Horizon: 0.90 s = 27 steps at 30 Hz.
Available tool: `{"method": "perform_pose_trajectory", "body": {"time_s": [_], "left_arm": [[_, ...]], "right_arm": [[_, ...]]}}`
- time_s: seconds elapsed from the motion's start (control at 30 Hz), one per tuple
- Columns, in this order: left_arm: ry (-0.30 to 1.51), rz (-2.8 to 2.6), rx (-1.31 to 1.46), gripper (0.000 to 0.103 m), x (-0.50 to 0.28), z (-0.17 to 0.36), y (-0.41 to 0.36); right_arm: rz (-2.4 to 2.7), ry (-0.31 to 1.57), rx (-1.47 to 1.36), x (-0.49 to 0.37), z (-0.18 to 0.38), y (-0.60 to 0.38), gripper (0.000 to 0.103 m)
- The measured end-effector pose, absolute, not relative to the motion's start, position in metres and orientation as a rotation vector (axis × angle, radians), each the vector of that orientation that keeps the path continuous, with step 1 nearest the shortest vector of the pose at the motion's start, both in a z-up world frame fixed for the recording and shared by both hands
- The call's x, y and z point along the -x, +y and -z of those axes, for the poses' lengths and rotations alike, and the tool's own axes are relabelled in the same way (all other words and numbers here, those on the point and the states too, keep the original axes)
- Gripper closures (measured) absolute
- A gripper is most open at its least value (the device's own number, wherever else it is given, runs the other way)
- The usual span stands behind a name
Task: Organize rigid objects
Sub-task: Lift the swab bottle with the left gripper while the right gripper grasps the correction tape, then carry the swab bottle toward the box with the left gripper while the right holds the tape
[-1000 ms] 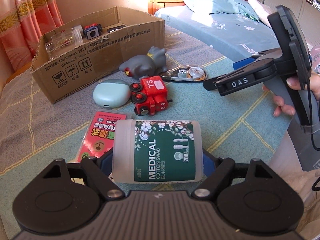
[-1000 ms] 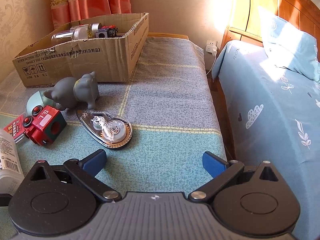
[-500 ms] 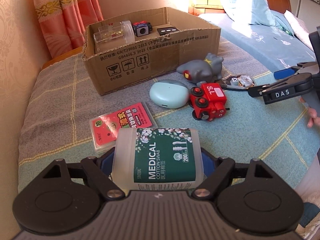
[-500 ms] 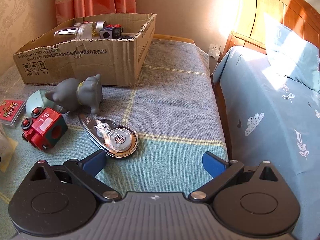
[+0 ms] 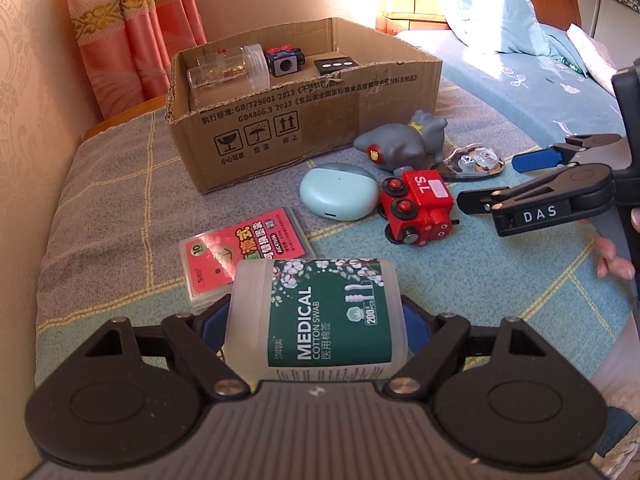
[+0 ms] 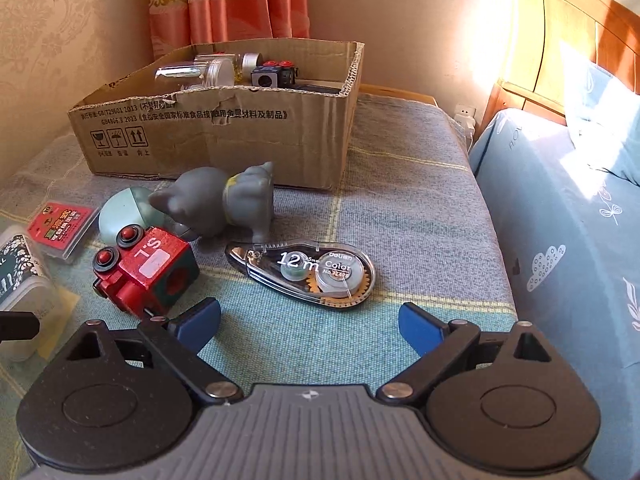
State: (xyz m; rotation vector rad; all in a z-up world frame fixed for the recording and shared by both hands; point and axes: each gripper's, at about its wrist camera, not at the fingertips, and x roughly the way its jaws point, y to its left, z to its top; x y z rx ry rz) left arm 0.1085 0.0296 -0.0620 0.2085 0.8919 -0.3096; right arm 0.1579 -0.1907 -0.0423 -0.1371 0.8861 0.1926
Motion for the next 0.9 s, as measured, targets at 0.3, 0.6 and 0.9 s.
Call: {"method": "perform_pose_trajectory", "body": {"time_s": [0.3,0.6,0.9], "left_arm": [[0.892,0.314,-0.203,0.020,-0.112,0.061,0.029],[0.893,0.313,-0.210,0.019,-0.114,0.062,0.028],[0.892,0.306,-0.221,0.019,-0.115,0.064,0.027]], "right_arm": [[-0.178,0.855,0.125,-0.173,0.047,-0.179,0.002],[-0.115,0.841,0.108,-0.178,0.046,-0.174,0.011],[-0.099,0.849,0.100,-0.171,0.046,-0.179,0.010]]}}
